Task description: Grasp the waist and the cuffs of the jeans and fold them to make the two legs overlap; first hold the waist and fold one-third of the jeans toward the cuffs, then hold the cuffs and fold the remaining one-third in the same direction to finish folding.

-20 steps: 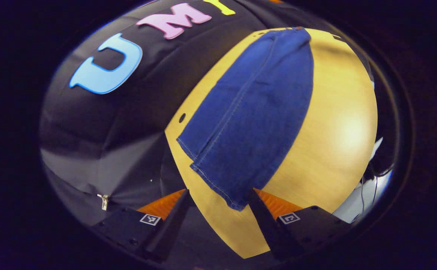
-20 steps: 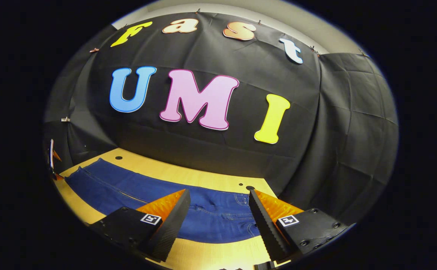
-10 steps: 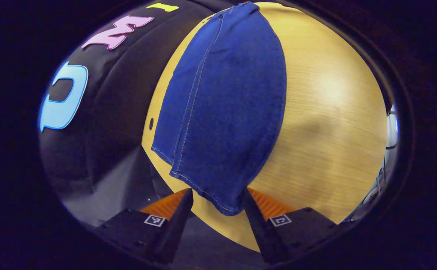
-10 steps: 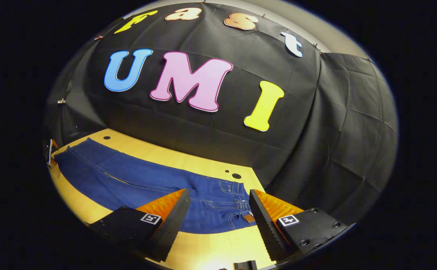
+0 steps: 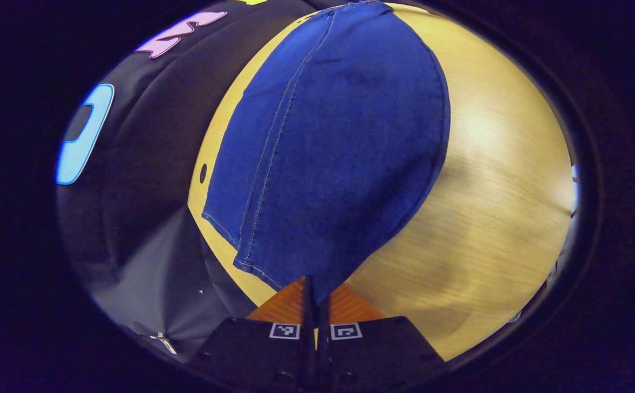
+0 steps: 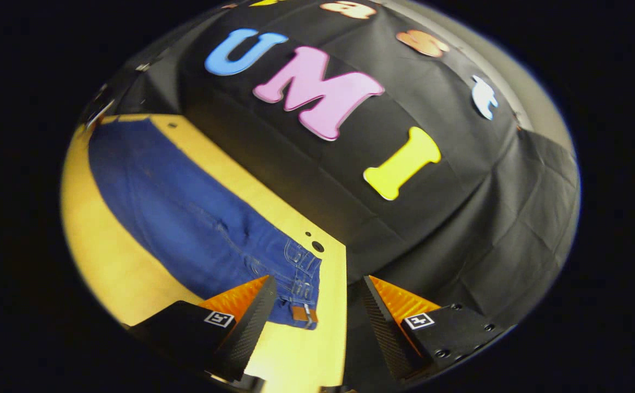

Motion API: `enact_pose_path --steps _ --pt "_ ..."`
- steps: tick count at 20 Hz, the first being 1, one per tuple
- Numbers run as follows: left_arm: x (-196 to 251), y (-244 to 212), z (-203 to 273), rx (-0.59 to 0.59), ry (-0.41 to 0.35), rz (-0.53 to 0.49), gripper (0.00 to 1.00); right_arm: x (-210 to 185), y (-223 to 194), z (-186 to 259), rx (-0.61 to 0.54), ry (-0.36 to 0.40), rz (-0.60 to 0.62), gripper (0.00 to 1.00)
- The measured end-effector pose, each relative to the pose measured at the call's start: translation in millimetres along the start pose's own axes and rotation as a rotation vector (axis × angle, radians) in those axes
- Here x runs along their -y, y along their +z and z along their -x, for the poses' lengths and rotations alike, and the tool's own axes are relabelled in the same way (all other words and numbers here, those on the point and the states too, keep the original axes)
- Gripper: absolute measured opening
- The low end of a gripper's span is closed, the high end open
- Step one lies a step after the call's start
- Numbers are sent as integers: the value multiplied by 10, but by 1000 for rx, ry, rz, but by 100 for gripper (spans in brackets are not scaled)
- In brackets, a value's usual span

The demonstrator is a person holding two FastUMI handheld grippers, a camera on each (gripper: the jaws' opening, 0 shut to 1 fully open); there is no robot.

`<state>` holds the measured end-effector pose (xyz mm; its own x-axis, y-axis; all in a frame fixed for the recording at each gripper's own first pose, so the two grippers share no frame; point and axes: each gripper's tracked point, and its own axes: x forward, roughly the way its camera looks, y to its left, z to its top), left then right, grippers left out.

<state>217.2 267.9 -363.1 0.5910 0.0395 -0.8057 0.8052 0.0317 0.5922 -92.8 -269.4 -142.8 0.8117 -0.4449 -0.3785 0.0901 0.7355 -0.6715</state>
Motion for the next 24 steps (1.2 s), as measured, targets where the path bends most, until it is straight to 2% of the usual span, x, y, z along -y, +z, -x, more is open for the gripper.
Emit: enact_pose_path --steps 4,10,12,13,14,15,18,21,23,24 --pt "20 4 16 -21 -1 -1 6 -92 -465 -283 -50 141 213 96" --pt "14 2 5 -42 38 9 6 -564 -1545 -833 -178 409 728 96" --pt "19 0 -4 -49 53 13 6 -689 -1890 -921 -237 465 801 96" --pt "24 15 -2 -52 56 15 6 -676 -1897 -993 -227 440 831 96" --pt "28 -1 -4 -55 57 15 5 -665 -1846 -1052 -203 414 834 84" --pt "30 3 -8 -58 56 13 6 -651 -1832 -1108 -189 392 834 88" --pt "23 -2 -7 -74 61 17 6 -665 -1740 -1305 -137 355 879 88" --pt "23 17 -3 -93 64 26 6 -780 -1734 -1458 -133 368 869 81" --pt "26 32 -5 -102 70 34 6 -803 -1780 -1583 -146 371 862 46" --pt "28 40 13 -109 75 39 6 -811 -1765 -1542 -151 372 859 40"
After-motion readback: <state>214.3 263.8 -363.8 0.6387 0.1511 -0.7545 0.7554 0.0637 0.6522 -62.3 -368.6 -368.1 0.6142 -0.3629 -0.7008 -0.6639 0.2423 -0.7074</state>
